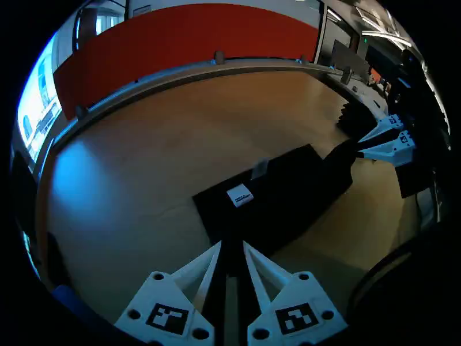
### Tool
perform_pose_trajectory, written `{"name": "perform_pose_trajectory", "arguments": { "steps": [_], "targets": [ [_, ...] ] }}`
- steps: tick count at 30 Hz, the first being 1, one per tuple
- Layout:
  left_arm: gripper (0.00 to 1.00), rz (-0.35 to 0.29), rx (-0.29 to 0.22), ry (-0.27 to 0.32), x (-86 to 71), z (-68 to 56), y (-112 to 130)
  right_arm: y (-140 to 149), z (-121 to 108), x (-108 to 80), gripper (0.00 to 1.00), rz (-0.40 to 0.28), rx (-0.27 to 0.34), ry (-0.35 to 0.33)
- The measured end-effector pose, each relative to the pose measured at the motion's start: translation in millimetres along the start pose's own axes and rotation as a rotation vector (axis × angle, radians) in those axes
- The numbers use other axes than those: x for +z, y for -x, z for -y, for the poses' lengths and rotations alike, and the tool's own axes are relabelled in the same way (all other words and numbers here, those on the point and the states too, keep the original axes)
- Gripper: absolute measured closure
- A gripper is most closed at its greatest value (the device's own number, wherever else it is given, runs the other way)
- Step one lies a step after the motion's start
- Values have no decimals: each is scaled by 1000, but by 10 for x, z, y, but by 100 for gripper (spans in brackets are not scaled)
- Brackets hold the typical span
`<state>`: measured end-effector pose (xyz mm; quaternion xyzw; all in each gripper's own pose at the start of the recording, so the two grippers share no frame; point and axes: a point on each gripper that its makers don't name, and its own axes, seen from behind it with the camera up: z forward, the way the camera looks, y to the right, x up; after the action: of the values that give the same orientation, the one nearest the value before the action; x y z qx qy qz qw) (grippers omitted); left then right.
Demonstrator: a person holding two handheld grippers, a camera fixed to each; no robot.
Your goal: Fold towel
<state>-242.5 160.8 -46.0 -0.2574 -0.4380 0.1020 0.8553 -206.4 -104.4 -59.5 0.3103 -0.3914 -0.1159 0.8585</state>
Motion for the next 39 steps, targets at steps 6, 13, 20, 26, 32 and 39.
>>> {"name": "perform_pose_trajectory", "arguments": {
  "steps": [6, 13, 20, 26, 32, 39],
  "targets": [
    [90, 13, 8, 9, 153, 21, 40, 43, -33, 105, 89, 13, 14, 0],
    [89, 10, 6, 17, 358, 75, 48, 114, -104, 257, 88, 34, 35, 6],
    [87, 10, 18, 6, 523, 155, 37, 142, -158, 402, 89, 41, 62, 15],
    [83, 8, 38, -17, 621, 212, 3, 155, -189, 496, 89, 45, 80, 25],
    [77, 6, 45, -33, 678, 235, -24, 211, -229, 574, 89, 59, 88, 38],
    [74, 3, 54, -43, 730, 260, -38, 261, -297, 641, 86, 70, 88, 63]
  ]
}}
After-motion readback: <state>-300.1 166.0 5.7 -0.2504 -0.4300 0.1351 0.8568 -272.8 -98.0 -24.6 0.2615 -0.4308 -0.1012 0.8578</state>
